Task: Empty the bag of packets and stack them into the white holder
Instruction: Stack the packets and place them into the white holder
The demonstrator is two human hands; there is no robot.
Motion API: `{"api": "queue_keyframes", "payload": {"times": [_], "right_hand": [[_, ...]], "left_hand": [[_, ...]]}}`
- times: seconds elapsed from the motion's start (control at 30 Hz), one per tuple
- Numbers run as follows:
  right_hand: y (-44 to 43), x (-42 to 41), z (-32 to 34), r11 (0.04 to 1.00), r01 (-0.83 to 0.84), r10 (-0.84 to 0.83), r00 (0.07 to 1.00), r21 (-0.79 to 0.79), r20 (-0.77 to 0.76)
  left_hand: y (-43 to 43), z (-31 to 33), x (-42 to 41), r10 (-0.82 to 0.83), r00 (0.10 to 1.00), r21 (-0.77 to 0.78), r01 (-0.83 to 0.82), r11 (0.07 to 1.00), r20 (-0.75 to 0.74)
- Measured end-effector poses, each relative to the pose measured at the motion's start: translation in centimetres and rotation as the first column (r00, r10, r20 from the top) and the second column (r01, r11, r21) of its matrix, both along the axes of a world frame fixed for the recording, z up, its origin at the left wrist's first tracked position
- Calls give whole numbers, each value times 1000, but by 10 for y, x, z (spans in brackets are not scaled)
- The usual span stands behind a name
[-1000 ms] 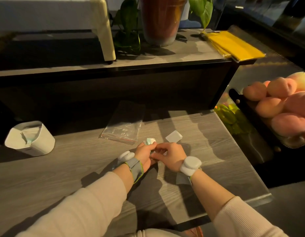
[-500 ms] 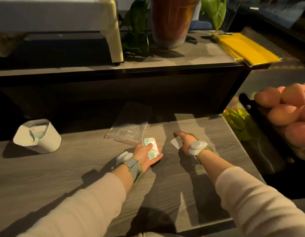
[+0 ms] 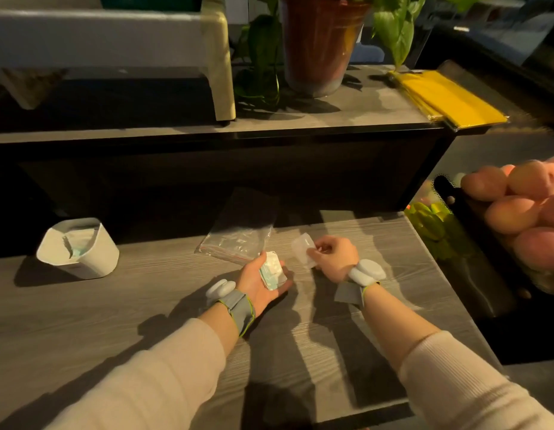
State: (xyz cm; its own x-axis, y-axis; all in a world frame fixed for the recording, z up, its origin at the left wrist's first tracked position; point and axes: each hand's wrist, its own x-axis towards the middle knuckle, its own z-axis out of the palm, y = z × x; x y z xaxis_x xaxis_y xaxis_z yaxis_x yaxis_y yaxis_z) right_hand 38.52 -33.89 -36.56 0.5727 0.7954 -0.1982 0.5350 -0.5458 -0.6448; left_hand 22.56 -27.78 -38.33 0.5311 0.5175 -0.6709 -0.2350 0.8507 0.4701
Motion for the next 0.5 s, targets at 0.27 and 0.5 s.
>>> {"api": "queue_keyframes", "payload": {"times": [0.27, 0.5], "right_hand": [[25, -92, 32, 956, -253, 212, 947, 151, 242], [53, -157, 50, 866, -477, 426, 861, 151, 279]], "left_hand": [[18, 18, -35, 29, 996, 57, -34, 998, 83], [48, 30, -94, 170, 985, 142, -170, 975, 17]]}}
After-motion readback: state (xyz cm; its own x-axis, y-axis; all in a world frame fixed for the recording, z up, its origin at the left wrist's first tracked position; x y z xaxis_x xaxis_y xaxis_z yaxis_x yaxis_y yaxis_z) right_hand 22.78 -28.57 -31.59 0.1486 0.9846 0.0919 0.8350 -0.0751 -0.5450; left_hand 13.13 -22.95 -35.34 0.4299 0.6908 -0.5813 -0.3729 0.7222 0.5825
